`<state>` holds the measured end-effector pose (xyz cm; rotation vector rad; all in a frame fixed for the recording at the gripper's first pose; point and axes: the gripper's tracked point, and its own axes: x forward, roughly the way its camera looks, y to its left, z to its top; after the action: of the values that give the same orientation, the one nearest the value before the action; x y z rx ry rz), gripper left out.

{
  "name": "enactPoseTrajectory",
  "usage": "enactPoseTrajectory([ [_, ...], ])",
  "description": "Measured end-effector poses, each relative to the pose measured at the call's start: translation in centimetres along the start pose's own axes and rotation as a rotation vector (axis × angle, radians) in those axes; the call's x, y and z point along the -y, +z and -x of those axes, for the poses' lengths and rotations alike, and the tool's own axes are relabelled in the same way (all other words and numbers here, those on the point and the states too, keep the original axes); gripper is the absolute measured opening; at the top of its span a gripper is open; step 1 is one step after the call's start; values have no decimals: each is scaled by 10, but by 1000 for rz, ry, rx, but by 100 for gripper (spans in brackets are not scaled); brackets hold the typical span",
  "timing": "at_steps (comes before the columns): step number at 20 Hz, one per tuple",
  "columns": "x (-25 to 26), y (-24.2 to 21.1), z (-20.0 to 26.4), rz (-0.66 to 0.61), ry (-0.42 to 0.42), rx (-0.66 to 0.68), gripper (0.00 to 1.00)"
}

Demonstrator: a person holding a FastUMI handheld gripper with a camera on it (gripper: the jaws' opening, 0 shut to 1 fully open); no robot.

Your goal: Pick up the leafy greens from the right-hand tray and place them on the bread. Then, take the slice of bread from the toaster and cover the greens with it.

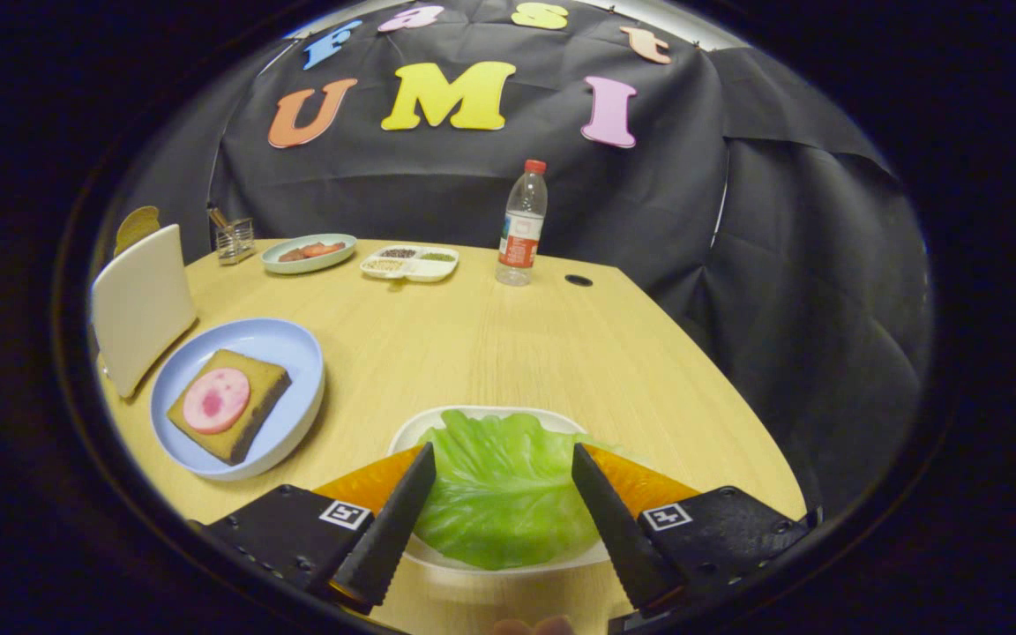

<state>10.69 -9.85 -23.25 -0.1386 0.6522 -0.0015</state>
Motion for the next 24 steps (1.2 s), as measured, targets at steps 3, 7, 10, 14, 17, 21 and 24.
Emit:
enactPoseTrajectory([
  [3,1,-6,-8,-22,16,-35,96],
  [7,2,-9,-11,-45,47,-64,97],
  [10,-3,-12,-15,-114,108,-63,89],
  [14,-5,-15,-14,-86,111,-84,61],
  [17,-12,-10,-16,-132,137,-63,24],
  [21,-10,-5,-11,-155,117,-45,0],
  [24,-8,15,1,-188,103,41,0],
])
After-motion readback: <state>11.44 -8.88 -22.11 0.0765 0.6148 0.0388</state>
